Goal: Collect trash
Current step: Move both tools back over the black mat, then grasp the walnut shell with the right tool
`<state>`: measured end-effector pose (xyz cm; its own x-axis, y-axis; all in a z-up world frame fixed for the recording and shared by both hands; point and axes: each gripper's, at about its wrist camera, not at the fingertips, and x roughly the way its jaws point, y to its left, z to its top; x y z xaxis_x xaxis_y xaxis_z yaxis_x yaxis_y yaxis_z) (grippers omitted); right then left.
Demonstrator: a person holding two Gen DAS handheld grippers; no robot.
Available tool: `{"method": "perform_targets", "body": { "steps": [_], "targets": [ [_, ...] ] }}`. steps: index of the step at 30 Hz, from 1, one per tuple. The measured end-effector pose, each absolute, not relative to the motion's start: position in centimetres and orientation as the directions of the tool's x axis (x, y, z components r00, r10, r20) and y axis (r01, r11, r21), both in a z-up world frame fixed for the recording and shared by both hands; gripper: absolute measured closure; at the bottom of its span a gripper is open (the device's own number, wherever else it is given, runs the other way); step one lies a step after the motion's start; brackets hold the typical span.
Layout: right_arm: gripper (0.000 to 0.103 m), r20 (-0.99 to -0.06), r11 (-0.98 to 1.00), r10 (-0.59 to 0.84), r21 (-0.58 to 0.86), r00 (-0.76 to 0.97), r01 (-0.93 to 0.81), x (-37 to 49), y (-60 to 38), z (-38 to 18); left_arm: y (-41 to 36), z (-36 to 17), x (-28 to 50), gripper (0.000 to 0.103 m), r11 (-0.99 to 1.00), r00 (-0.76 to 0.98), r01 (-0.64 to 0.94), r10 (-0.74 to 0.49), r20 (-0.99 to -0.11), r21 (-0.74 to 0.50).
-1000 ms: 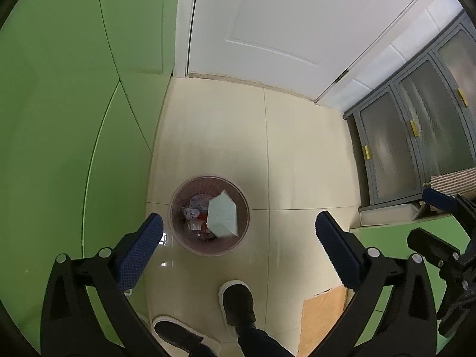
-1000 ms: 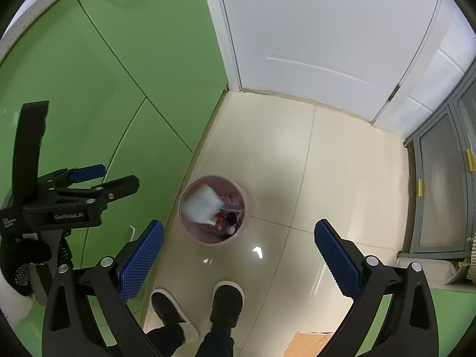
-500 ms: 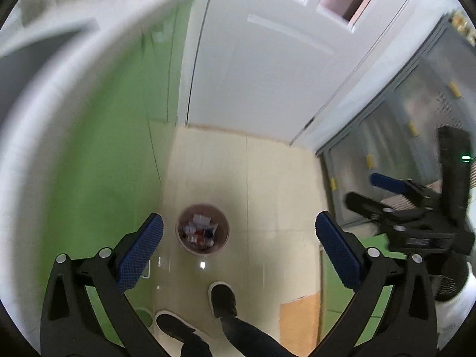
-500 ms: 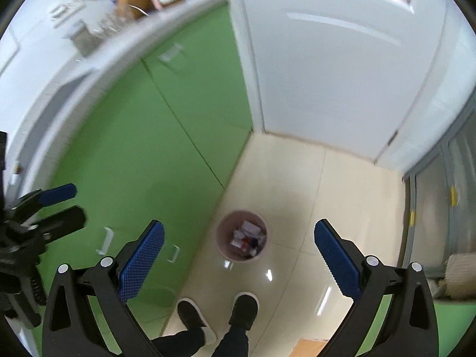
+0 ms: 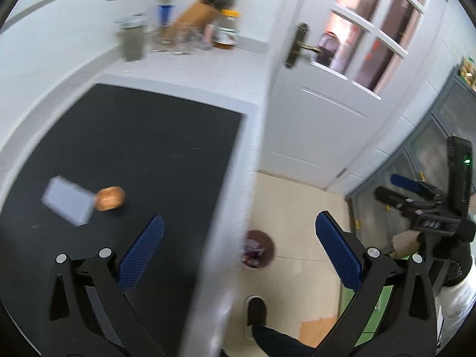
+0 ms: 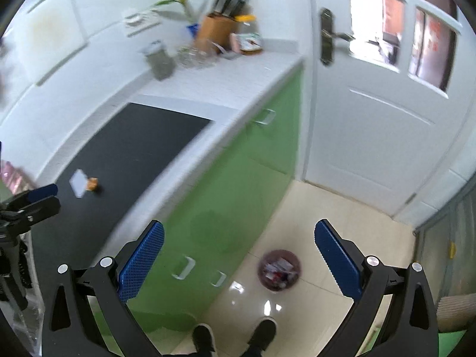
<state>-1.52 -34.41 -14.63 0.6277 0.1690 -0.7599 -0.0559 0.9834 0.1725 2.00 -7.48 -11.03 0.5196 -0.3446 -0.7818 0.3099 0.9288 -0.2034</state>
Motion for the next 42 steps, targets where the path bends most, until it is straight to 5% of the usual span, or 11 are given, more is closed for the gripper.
{"method": "perform_targets", "body": {
  "steps": [13, 34, 35, 37, 42],
  "targets": [
    [0.006, -0.763, 0.955, 0.285, 0.175, 0.579, -0.24, 0.1, -19.5, -13.2, 11.0, -13.5, 1.9, 0.003, 0.98, 0.548, 0.063, -0.193, -0.814, -0.19],
    [0.007, -0.858, 0.809, 0.354, 0.082, 0.372, -0.582, 11.3, -1.6, -21.1, 15.4, -15.6, 1.0, 0.003, 0.97, 0.524, -0.075, -0.16, -0.836, -0.232],
    [0.009, -0.86, 0.802, 0.356, 0.082, 0.364, -0.591, 11.6, -1.3, -21.4, 15.6, -15.7, 1.1, 0.003, 0.968, 0.522, -0.08, -0.161, -0.837, -0.236],
    [0.034, -0.87, 0.792, 0.351, 0.079, 0.345, -0.606, 12.1, -1.0, -21.9, 15.8, -16.0, 1.3, 0.003, 0.967, 0.517, -0.09, -0.161, -0.841, -0.24],
    [0.069, -0.881, 0.782, 0.356, 0.098, 0.312, -0.615, 12.4, -0.9, -22.5, 15.7, -16.5, 2.2, 0.003, 0.965, 0.508, -0.087, -0.171, -0.844, -0.248]
  ]
}}
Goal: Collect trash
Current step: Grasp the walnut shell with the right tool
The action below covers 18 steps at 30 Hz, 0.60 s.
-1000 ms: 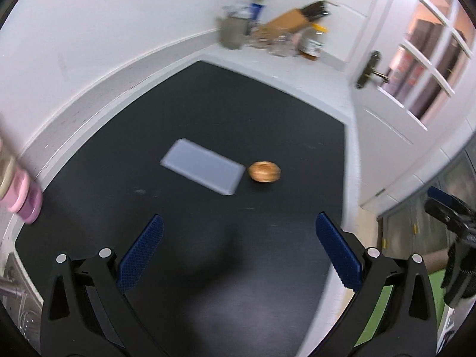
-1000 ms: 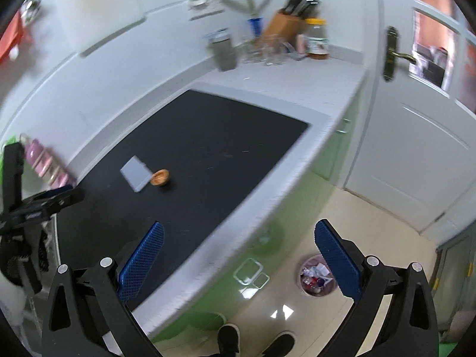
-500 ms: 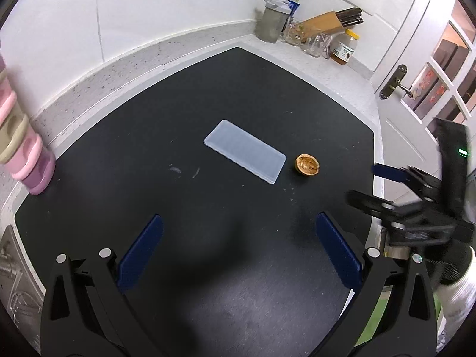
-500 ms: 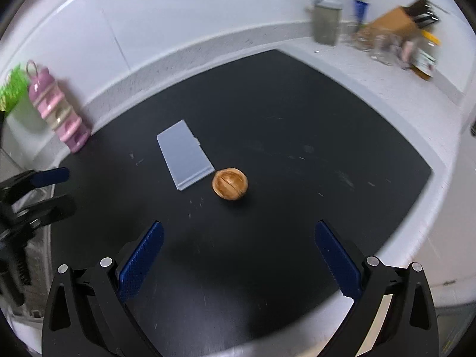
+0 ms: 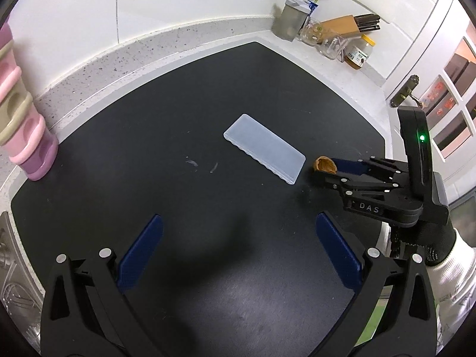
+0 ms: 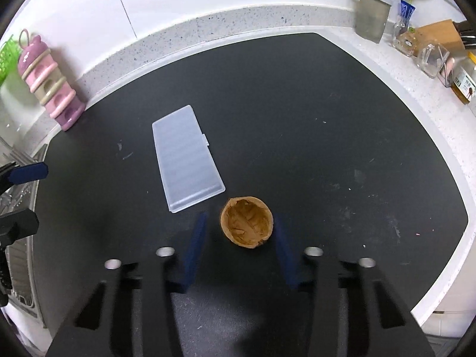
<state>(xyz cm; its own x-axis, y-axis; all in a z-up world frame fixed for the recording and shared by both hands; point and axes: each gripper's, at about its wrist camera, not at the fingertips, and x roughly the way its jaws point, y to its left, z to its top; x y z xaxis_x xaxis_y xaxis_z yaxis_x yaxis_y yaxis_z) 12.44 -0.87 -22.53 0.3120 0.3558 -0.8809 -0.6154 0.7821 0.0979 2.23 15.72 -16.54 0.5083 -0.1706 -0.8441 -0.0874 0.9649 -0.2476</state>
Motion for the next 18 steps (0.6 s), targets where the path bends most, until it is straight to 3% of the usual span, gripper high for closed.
{"method": "perform_targets", "body": {
  "steps": [12, 18],
  "targets": [
    [0.069, -0.841, 0.812, 0.402, 0.144, 0.362, -0.566, 9.9, -4.5, -18.4, 13.7, -17.8, 6.2, 0.003, 0.967, 0.476, -0.053, -0.196, -0.857, -0.25],
    [0.069, -0.828, 0.835, 0.377, 0.11, 0.415, -0.54, 8.9, -7.2, -16.6, 12.3, -19.6, 9.7, 0.003, 0.955, 0.433, -0.142, -0.176, -0.884, -0.26]
  ]
}}
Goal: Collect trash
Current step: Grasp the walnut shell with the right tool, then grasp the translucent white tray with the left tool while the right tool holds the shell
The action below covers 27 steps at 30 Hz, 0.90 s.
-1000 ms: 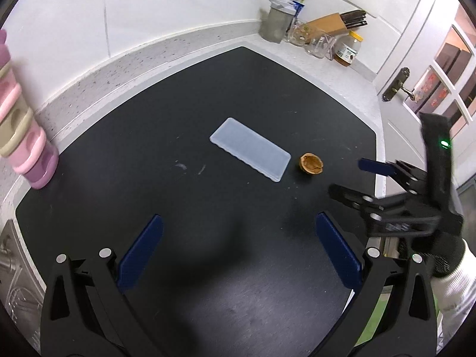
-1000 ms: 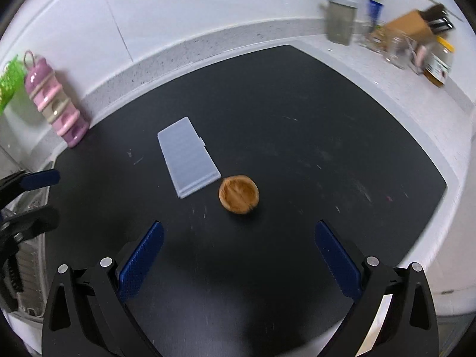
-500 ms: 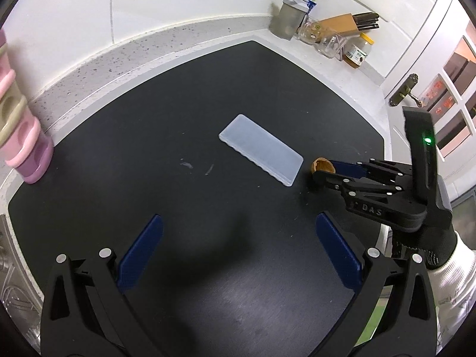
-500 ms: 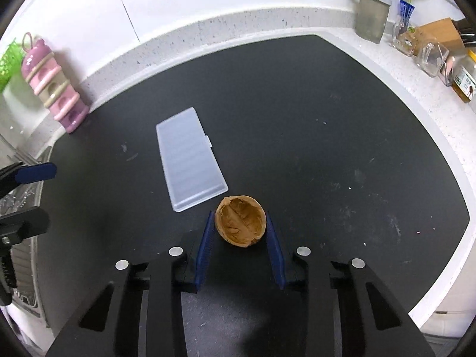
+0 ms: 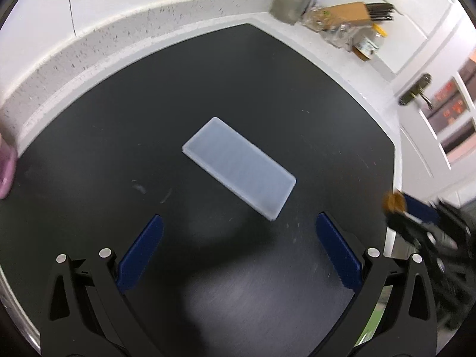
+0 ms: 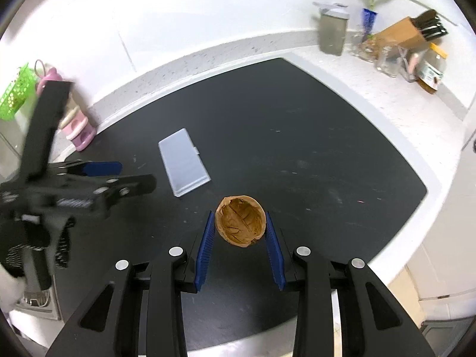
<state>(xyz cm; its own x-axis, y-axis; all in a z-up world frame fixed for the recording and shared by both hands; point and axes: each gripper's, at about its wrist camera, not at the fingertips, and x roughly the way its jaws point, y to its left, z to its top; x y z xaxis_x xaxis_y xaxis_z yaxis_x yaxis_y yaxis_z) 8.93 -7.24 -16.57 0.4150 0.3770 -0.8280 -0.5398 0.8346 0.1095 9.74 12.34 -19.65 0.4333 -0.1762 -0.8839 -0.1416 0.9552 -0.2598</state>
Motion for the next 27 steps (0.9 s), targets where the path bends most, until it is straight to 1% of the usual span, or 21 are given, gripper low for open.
{"method": "perform_targets", "body": {
  "steps": [4, 9, 14, 17, 21, 22, 23, 24, 26, 27],
  "targets": [
    [0.069, -0.82, 0.846, 0.372, 0.107, 0.435, -0.522, 8.8, -9.0, -16.1, 11.3, -20.7, 11.5, 0.003, 0.949, 0.413, -0.209, -0.135, -0.901, -0.238],
    [0.069, -0.815, 0.846, 0.375, 0.106, 0.442, -0.522, 9.0, -10.4, -15.8, 10.3, -22.0, 13.3, 0.003, 0.936, 0.387, -0.304, -0.051, -0.921, -0.18],
    [0.069, -0.812, 0.841, 0.384, 0.11, 0.44, -0.529, 9.2, -11.3, -15.7, 9.5, -22.3, 14.3, 0.003, 0.919, 0.384, -0.377, 0.042, -0.922, -0.115],
    [0.069, -0.811, 0.836, 0.39, 0.113, 0.437, -0.537, 9.3, -11.6, -15.7, 8.9, -22.6, 14.9, 0.003, 0.923, 0.369, -0.381, 0.097, -0.924, -0.055],
    [0.069, -0.804, 0.832, 0.402, 0.122, 0.438, -0.541, 9.6, -12.0, -15.5, 9.1, -22.8, 14.8, 0.004, 0.936, 0.36, -0.352, 0.126, -0.924, -0.009],
    [0.069, -0.802, 0.831, 0.406, 0.125, 0.438, -0.542, 9.6, -12.1, -15.4, 9.3, -22.8, 14.7, 0.007, 0.939, 0.36, -0.345, 0.133, -0.923, 0.0],
    [0.069, -0.801, 0.831, 0.408, 0.126, 0.439, -0.542, 9.7, -12.2, -15.4, 9.4, -22.7, 14.5, 0.014, 0.941, 0.359, -0.337, 0.149, -0.921, 0.021],
    [0.069, -0.799, 0.83, 0.412, 0.13, 0.438, -0.543, 9.8, -12.2, -15.4, 9.7, -22.6, 14.3, 0.016, 0.943, 0.364, -0.331, 0.151, -0.919, 0.023],
    [0.069, -0.797, 0.827, 0.418, 0.136, 0.436, -0.545, 9.8, -12.2, -15.4, 10.2, -22.2, 14.1, 0.034, 0.944, 0.366, -0.33, 0.155, -0.918, 0.028],
    [0.069, -0.796, 0.825, 0.422, 0.138, 0.434, -0.548, 9.9, -12.0, -15.4, 10.6, -22.0, 14.0, 0.042, 0.943, 0.367, -0.331, 0.158, -0.917, 0.03]
  ]
}}
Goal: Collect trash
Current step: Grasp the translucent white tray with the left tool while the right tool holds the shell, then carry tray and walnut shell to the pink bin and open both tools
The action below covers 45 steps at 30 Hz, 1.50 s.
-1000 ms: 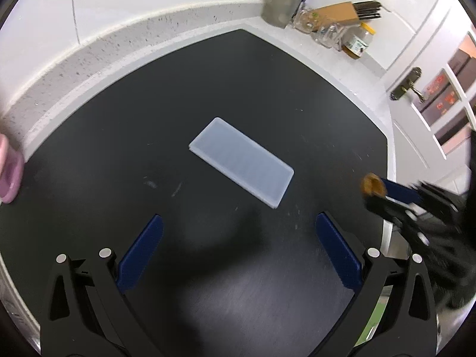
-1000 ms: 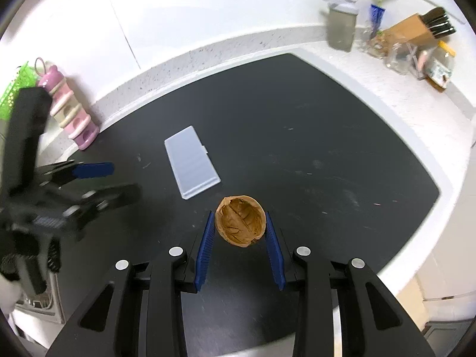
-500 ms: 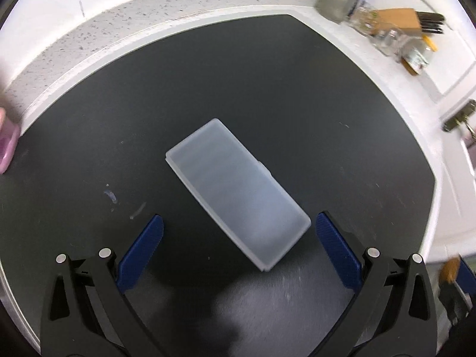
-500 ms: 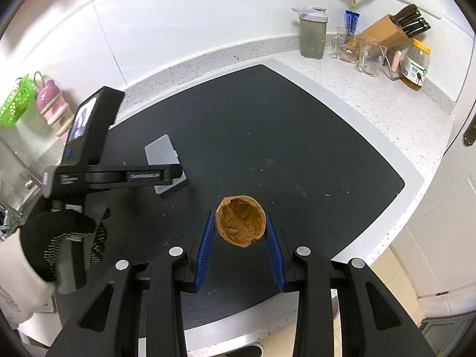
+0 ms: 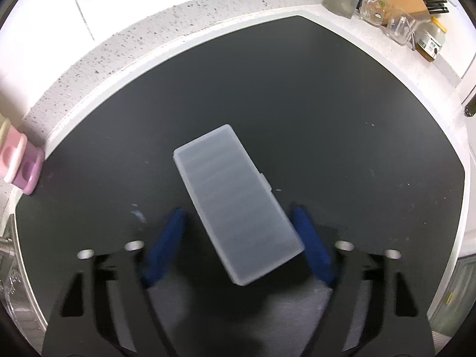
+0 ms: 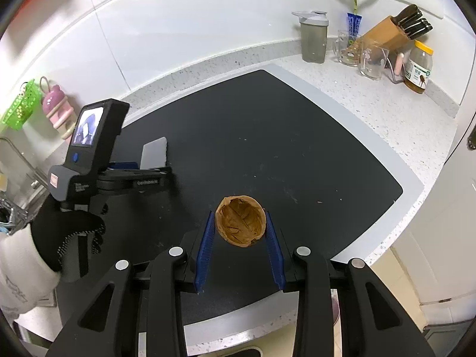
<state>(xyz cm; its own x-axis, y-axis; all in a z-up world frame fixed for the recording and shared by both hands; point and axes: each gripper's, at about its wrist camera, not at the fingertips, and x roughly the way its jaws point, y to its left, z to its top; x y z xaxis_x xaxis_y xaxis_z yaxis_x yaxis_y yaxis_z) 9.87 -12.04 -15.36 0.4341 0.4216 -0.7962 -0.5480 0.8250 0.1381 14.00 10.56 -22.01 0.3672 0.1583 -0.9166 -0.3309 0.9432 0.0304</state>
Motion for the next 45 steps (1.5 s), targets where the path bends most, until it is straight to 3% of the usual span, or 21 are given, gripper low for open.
{"method": "perform_targets", "body": {
  "steps": [2, 5, 19, 29, 37, 45],
  "targets": [
    [0.069, -0.795, 0.821, 0.427, 0.141, 0.43, -0.554, 9.8, -11.8, -15.3, 11.1, -21.7, 13.9, 0.05, 0.946, 0.363, -0.325, 0.146, -0.92, 0.022],
    [0.069, -0.793, 0.815, 0.432, 0.14, 0.43, -0.562, 9.6, -11.2, -15.1, 11.4, -21.5, 13.3, 0.053, 0.953, 0.378, -0.302, 0.115, -0.919, -0.005],
    [0.069, -0.761, 0.86, 0.406, 0.132, 0.506, -0.493, 7.8, -13.5, -12.2, 7.8, -15.0, 8.1, 0.054, 0.997, 0.532, -0.069, 0.019, -0.846, -0.021],
    [0.069, -0.751, 0.958, 0.252, 0.105, 0.61, -0.267, 2.8, -23.7, -11.0, -3.8, -9.7, 4.2, 0.054, 0.958, 0.598, 0.273, -0.239, -0.765, -0.086],
    [0.069, -0.787, 0.995, 0.104, 0.083, 0.608, -0.063, -0.2, -32.9, -14.7, -14.8, -11.8, 2.2, 0.054, 0.864, 0.509, 0.486, -0.404, -0.76, -0.133],
    [0.069, -0.862, 0.995, 0.091, 0.096, 0.498, -0.015, 2.0, -39.1, -25.5, -21.8, -17.8, 2.6, 0.054, 0.846, 0.444, 0.515, -0.403, -0.8, -0.14]
  ]
}}
